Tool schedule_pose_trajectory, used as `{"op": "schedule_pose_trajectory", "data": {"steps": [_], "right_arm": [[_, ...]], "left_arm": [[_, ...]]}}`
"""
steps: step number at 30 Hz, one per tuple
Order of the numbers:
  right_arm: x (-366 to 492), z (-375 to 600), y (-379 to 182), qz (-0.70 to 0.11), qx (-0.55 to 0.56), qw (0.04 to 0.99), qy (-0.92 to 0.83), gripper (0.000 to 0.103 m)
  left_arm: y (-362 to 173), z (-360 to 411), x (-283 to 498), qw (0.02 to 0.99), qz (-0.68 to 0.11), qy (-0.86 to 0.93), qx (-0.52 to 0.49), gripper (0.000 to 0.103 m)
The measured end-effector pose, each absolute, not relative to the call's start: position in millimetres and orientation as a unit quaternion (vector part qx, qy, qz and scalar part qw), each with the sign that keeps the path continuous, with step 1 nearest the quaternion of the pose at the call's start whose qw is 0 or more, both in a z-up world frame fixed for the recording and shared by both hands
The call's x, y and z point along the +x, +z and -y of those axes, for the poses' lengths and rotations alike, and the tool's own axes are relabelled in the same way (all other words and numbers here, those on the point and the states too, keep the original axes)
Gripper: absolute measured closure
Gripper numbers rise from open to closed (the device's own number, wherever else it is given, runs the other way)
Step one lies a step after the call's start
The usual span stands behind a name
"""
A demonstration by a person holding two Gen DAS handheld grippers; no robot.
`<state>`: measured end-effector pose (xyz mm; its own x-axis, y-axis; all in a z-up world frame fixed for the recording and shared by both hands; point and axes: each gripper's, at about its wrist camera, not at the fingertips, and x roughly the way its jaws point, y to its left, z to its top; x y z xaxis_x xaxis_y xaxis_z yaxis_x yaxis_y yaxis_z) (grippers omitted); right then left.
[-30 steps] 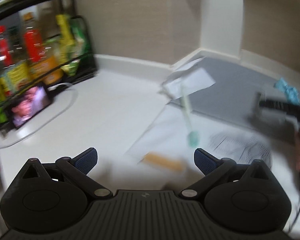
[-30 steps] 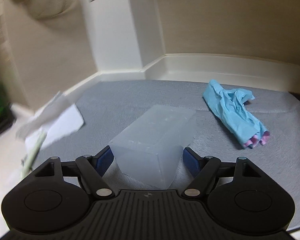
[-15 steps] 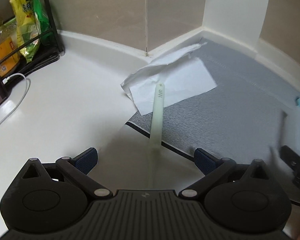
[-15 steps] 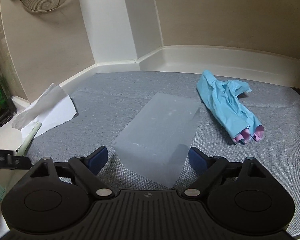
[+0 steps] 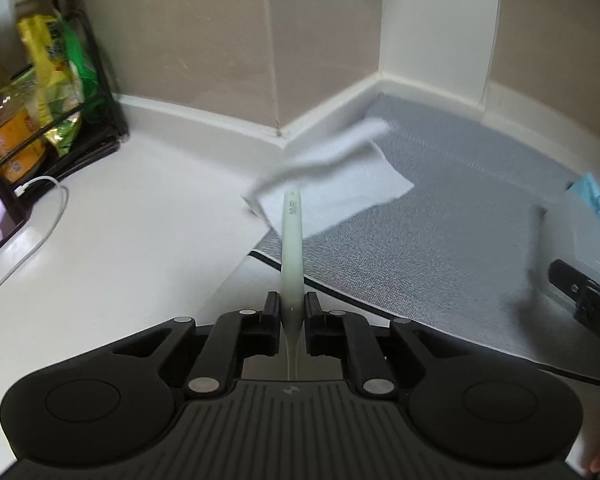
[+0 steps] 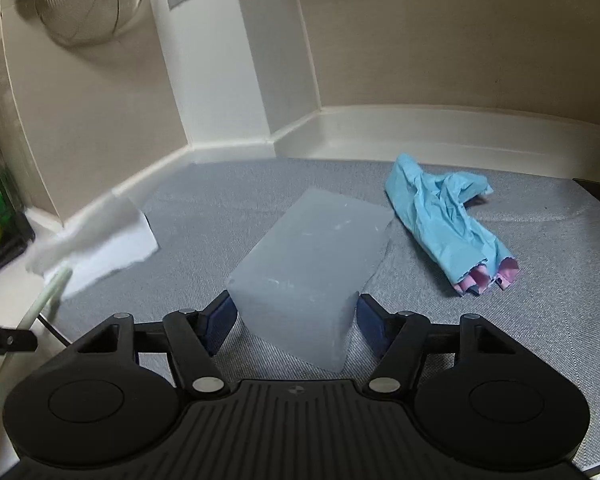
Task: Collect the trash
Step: 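Grasp the toothbrush with the left gripper while the right tool approaches the clear box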
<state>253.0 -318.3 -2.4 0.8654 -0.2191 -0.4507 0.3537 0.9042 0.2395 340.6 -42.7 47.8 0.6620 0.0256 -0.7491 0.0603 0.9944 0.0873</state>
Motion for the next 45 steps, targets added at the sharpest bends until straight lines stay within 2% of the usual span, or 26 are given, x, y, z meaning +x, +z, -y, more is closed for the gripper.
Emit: {"op": "schedule_pose_trajectory", "data": {"steps": [12, 32, 33, 34, 38, 42, 45], "right_arm": [[235.2, 312.4, 9.6, -0.128, 0.159, 0.972, -0.113, 0.037], [225.7, 305.8, 14.3, -0.090, 0.151, 0.981, -0.082, 0.038], [223.7, 303.9, 15.3, -0.088, 0.148, 0.982, -0.080, 0.066], [222.3, 301.1, 16.5, -0.092, 0.140, 0.983, -0.079, 0.087], [220.9, 288.6, 17.2, -0.124, 0.098, 0.982, -0.106, 0.091], [224.0, 297.7, 11.2, -0.154, 0.119, 0.974, -0.116, 0.103], [212.7, 300.9, 14.7, -0.142, 0.119, 0.975, -0.121, 0.103]], "left_arm": [[89.6, 22.3, 293.3, 0.929, -0.368, -0.026, 0.014, 0.091], [111.7, 20.6, 254.5, 0.938, -0.344, -0.039, 0.003, 0.091], [112.6, 19.1, 250.8, 0.939, -0.342, -0.038, 0.005, 0.091], [114.1, 16.6, 246.4, 0.939, -0.340, -0.038, 0.005, 0.091], [116.5, 12.9, 236.8, 0.940, -0.338, -0.039, 0.003, 0.091], [117.0, 12.6, 234.8, 0.939, -0.342, -0.039, -0.002, 0.091], [120.0, 11.5, 231.7, 0.941, -0.336, -0.039, -0.004, 0.091]]}}
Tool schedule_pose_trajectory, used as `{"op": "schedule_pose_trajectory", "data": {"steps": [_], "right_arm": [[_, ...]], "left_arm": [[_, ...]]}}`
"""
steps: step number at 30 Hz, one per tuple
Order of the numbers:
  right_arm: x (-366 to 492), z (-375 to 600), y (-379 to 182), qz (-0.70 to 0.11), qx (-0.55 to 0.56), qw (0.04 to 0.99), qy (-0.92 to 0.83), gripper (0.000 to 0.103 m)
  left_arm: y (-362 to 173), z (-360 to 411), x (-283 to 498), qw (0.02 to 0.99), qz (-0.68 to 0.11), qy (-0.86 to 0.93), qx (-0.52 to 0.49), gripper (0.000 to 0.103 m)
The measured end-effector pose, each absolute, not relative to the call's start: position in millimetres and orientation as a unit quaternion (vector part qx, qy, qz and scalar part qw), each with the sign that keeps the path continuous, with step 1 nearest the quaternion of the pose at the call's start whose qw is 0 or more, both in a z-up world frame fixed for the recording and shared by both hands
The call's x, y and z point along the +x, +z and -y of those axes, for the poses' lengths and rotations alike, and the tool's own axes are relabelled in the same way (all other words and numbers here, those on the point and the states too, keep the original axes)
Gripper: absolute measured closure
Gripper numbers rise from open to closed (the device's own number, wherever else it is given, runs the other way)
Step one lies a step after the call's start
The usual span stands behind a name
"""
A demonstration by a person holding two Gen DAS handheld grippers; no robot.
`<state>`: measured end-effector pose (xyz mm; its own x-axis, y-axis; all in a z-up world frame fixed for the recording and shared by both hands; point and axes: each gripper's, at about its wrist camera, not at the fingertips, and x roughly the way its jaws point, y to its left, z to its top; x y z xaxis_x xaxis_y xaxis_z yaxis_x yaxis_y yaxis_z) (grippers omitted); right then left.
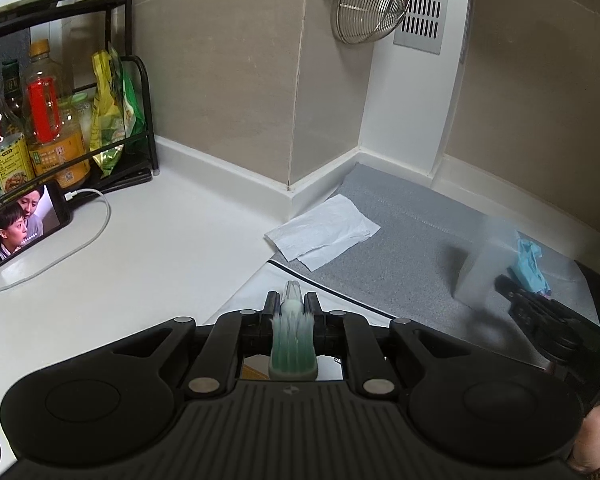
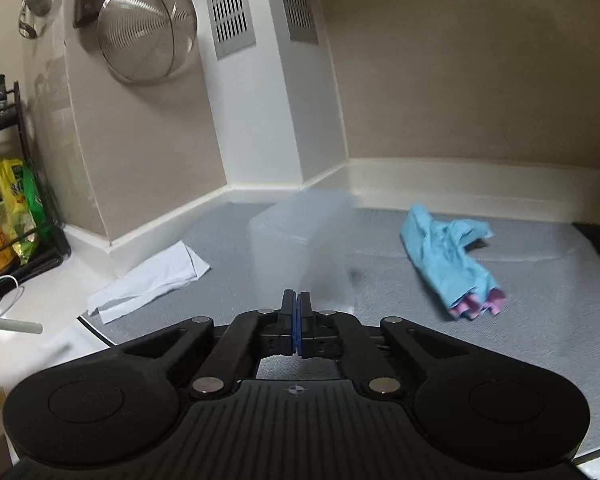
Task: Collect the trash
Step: 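Grasp the toothbrush with the left gripper while the right tool approaches the clear box, then grasp the clear plastic box rim with the right gripper and lift it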
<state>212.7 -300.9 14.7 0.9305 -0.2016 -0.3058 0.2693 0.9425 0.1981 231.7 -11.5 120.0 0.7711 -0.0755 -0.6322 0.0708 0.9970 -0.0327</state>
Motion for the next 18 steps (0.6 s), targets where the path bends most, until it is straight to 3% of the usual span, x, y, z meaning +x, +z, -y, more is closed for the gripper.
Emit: {"op": "schedule_pose_trajectory", "data": {"steps": [10, 14, 16, 18], "right_arm": [[165.4, 283.0, 34.8, -0.080, 0.061, 0.989, -0.112, 0.103], [165.7, 285.7, 35.1, -0.092, 0.066, 0.987, -0.113, 0.100], [169.4, 289.7, 34.0, -0.105, 0.090, 0.985, -0.104, 0.086], [176.9, 291.3, 34.0, -0.121, 0.108, 0.983, -0.090, 0.026]], "left_arm": [[126.1, 8.4, 218.2, 0.942, -0.331, -0.047, -0.015, 0.091], [128.8, 3.6, 214.2, 0.944, -0.327, -0.041, -0.015, 0.091], [128.7, 0.5, 213.7, 0.944, -0.328, -0.038, -0.017, 0.091], [128.1, -1.7, 214.2, 0.944, -0.328, -0.035, -0.016, 0.091]]}}
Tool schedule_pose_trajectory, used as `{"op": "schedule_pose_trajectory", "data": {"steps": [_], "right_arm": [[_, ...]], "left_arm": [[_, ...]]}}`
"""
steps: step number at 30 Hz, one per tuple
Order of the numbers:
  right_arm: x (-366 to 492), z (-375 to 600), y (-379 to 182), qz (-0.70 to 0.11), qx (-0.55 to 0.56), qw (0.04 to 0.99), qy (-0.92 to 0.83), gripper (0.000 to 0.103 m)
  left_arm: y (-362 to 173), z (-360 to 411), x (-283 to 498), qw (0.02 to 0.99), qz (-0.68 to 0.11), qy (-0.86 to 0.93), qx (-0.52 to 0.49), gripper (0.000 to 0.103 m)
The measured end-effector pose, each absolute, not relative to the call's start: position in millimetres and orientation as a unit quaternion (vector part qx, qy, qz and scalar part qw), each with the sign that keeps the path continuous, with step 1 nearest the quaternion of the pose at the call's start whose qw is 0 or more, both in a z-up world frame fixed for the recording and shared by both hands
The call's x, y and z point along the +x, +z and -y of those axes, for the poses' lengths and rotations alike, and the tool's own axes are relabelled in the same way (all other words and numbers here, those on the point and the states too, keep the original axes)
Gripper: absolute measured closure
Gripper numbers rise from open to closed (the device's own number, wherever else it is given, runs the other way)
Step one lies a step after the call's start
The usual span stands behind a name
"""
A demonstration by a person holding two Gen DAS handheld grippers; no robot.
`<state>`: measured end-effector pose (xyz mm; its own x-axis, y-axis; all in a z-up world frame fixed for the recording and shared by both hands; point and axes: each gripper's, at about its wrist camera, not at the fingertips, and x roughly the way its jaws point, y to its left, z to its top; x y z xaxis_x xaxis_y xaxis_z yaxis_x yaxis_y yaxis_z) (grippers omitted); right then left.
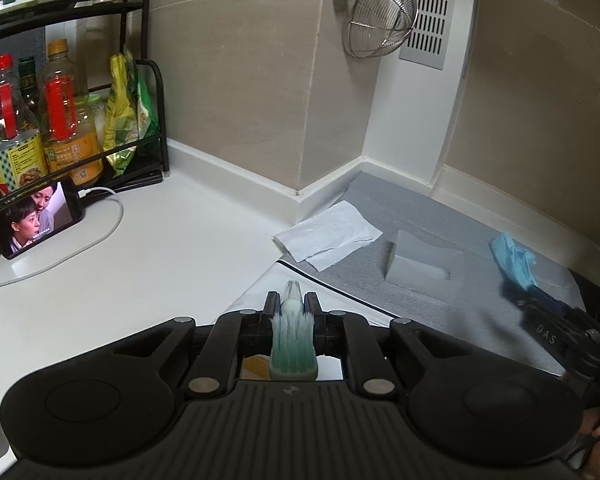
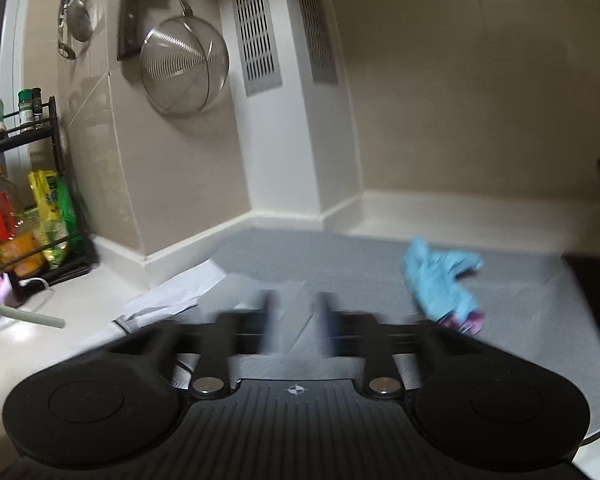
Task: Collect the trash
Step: 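Grasp the clear plastic box rim with the right gripper and lift it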
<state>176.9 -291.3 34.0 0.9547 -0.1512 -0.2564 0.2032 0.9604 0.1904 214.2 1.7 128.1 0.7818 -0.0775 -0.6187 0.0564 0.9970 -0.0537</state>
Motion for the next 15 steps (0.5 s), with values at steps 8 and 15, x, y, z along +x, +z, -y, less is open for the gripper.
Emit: {"op": "schedule_pose_trajectory", "data": {"steps": [8, 15], "right_arm": [[239.9, 288.7, 29.7, -0.163, 0.073, 0.982, -0.052, 0.004], [296.2, 288.2, 13.0, -0.232, 0.031, 0.972, -0.028, 0.000]], "left_arm": [[124.6, -11.5, 226.3, 0.943, -0.332, -0.034, -0.021, 0.091], [120.0, -19.5, 237.0, 0.940, -0.338, -0.036, -0.023, 0.091]]}}
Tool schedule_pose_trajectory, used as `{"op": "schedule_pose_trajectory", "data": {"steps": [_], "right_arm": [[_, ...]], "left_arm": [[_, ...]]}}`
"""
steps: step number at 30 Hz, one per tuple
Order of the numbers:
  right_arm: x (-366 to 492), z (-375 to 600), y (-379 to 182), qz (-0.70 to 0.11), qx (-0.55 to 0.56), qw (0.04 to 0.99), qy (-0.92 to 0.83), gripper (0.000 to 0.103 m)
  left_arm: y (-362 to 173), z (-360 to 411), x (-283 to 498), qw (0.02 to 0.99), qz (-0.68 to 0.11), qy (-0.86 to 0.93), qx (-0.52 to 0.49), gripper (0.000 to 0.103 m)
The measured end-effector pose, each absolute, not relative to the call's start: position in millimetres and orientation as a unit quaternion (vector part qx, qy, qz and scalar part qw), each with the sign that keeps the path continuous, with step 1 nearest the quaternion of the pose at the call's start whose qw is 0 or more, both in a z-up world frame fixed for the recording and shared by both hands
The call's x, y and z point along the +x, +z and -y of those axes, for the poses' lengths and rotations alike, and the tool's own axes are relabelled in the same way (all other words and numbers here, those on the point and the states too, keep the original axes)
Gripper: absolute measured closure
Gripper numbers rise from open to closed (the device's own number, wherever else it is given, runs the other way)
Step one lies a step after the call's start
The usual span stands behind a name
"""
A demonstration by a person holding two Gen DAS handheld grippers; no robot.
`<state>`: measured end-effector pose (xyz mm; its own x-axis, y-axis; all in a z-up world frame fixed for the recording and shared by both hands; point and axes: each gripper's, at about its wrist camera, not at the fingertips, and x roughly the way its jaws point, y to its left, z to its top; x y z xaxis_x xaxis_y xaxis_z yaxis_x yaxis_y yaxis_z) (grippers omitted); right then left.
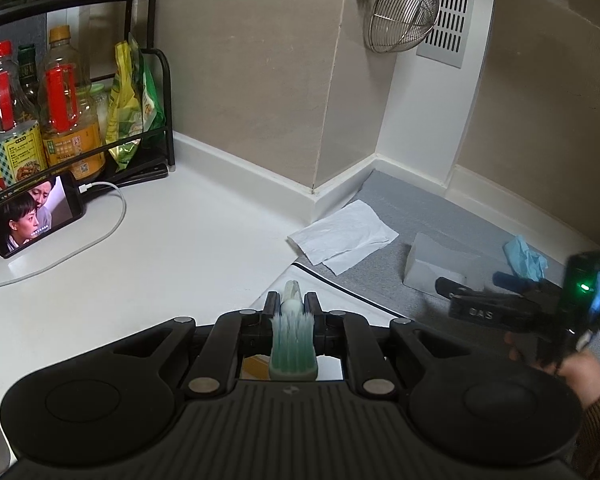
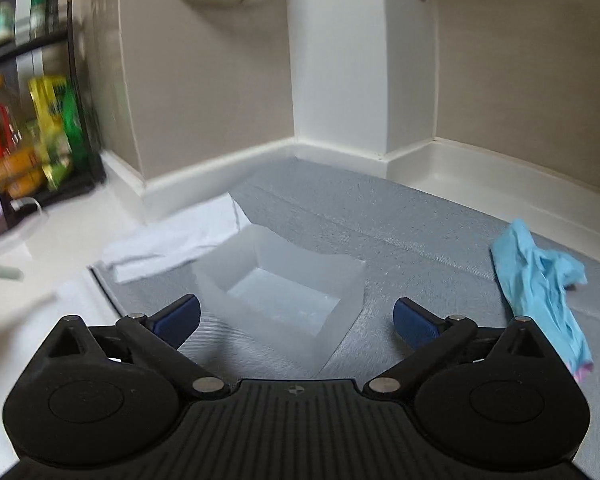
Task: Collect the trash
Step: 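Grasp the clear plastic box rim with the right gripper and lift it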
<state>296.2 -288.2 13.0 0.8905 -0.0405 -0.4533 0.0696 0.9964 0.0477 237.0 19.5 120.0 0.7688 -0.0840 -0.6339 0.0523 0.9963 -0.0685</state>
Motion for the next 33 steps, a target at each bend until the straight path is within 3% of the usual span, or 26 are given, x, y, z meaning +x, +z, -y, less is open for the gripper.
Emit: {"op": "schedule_pose_trajectory", "data": {"steps": [5, 17, 25, 29, 33], "right_arm": [[319.9, 295.4, 6.3, -0.279, 0.066, 0.958, -0.025, 0.004], [290.2, 265.4, 17.2, -0.233, -0.002, 0.972, -0.013, 0.000], [329.5, 279.2, 3.9, -0.278, 0.012, 0.960, 0.011, 0.001], [321.8, 274.6, 5.0, -0.267, 0.005, 0.964, 0.010, 0.021], [303.1, 257.2, 5.7, -0.267, -0.037, 0.963, 0.020, 0.022]], "left_arm": [[119.1, -20.9, 241.3, 0.940, -0.339, -0.041, -0.027, 0.091], [115.1, -14.4, 252.8, 0.937, -0.343, -0.060, -0.029, 0.091], [110.5, -12.8, 252.5, 0.935, -0.347, -0.066, -0.021, 0.091], [109.2, -14.8, 252.9, 0.935, -0.347, -0.066, -0.021, 0.091], [107.1, -15.2, 254.0, 0.935, -0.349, -0.066, -0.023, 0.091]]}}
